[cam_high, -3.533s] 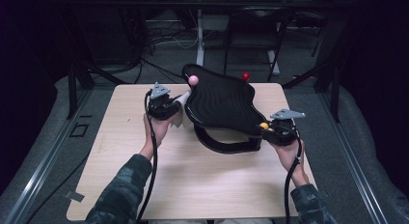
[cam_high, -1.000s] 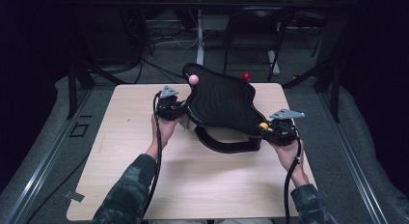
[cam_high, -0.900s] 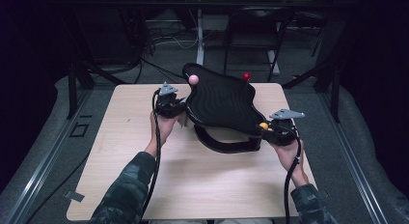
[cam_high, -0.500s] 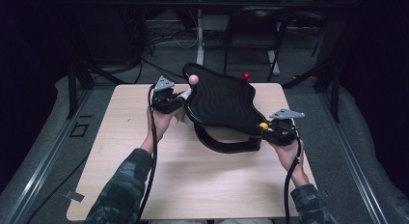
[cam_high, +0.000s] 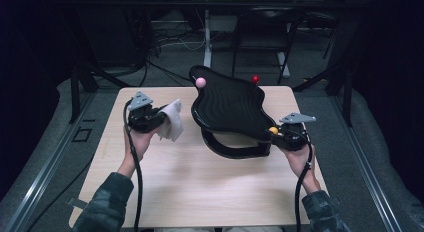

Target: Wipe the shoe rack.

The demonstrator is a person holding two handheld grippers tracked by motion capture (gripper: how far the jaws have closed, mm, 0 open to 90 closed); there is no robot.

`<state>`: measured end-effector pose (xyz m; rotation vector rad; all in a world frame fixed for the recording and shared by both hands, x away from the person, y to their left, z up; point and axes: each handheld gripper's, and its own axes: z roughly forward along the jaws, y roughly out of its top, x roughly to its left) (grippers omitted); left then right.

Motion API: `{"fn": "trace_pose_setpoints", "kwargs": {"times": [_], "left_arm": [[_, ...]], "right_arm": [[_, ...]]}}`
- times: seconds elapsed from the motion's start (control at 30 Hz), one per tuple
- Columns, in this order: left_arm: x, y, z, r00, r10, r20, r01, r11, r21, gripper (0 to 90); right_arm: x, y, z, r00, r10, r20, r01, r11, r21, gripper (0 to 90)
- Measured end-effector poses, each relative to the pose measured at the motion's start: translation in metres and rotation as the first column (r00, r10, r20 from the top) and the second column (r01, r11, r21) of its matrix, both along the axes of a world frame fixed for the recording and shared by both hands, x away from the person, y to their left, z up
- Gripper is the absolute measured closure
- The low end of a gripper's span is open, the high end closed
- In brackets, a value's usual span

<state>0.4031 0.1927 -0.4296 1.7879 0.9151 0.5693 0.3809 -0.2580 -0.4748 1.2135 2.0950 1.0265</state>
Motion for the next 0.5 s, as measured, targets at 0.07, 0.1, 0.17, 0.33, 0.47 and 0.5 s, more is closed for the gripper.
{"fn": "trace_pose_setpoints", "kwargs": {"times": [0.07,0.1,0.17,0.33,0.47,0.5], "left_arm": [[-0.009,0.01,0.001,0.9999,0.013,-0.002,-0.013,0.9999,0.011,83.1],[-0.015,0.016,0.002,0.9995,0.03,-0.008,-0.03,0.9992,0.026,83.1],[-0.024,0.026,0.001,0.9985,0.047,-0.027,-0.046,0.9978,0.047,83.1],[-0.048,0.055,-0.008,0.994,0.087,-0.066,-0.081,0.9932,0.083,82.7],[-0.065,0.08,-0.023,0.9839,0.13,-0.123,-0.118,0.9879,0.101,82.3],[-0.068,0.086,-0.027,0.9804,0.138,-0.141,-0.123,0.9865,0.108,82.3]], "right_arm": [[0.0,0.0,0.0,1.0,0.001,-0.001,-0.001,1.0,0.001,59.5],[0.0,0.0,0.0,1.0,0.001,-0.002,-0.001,1.0,0.001,59.5],[0.0,0.0,0.0,1.0,0.0,-0.001,0.0,1.0,0.001,59.5],[0.0,0.0,0.0,1.0,0.002,-0.003,-0.002,1.0,0.001,59.6],[0.0,0.0,0.0,1.0,-0.001,-0.003,0.001,1.0,0.0,59.5],[0.0,0.0,0.0,1.0,-0.002,-0.002,0.002,1.0,0.0,59.6]]}}
